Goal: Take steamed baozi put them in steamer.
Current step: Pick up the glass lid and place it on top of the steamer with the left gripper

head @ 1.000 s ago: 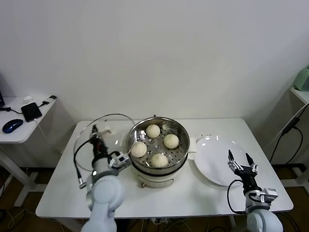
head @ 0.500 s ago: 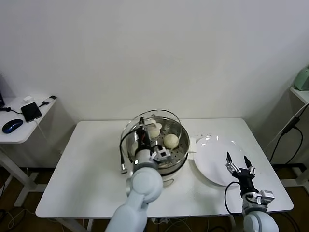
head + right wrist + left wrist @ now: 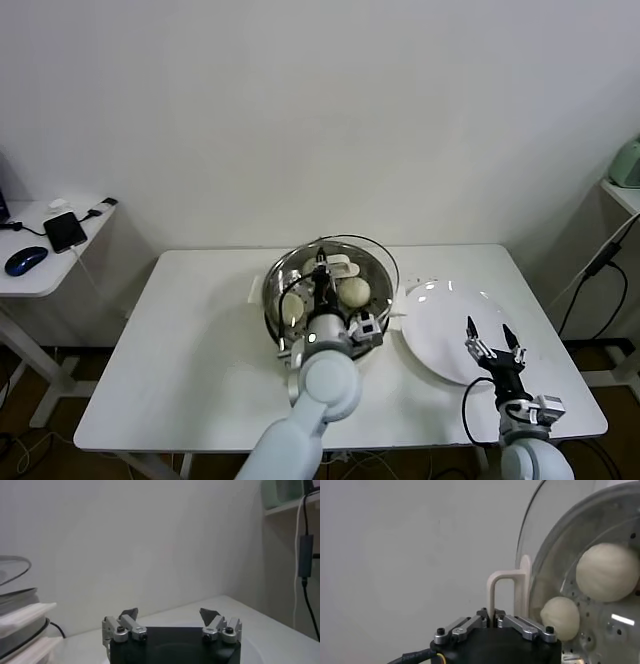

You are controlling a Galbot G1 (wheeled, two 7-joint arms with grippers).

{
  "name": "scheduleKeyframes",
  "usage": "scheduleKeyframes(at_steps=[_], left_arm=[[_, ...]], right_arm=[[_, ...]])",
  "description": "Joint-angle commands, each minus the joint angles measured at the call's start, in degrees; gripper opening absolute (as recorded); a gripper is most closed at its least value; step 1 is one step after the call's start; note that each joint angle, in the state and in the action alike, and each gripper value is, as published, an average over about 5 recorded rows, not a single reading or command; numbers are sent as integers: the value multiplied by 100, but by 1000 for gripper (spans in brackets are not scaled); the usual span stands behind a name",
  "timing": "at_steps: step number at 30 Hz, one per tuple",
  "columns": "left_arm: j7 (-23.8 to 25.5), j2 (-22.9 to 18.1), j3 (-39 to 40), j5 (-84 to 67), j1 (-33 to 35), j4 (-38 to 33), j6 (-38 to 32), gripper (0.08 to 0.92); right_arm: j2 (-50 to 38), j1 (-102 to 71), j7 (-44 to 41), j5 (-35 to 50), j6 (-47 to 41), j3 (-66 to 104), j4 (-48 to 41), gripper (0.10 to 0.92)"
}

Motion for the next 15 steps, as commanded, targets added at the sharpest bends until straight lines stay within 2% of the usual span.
scheduleKeyframes(at_steps=[1, 15], left_arm=[[-43, -281, 55, 770, -48, 203, -140, 158], [46, -281, -20, 934, -9, 395, -195, 158]], right_arm=[[22, 7, -3, -4, 9, -10, -25, 823], [26, 38, -5, -5, 23, -14, -78, 823]])
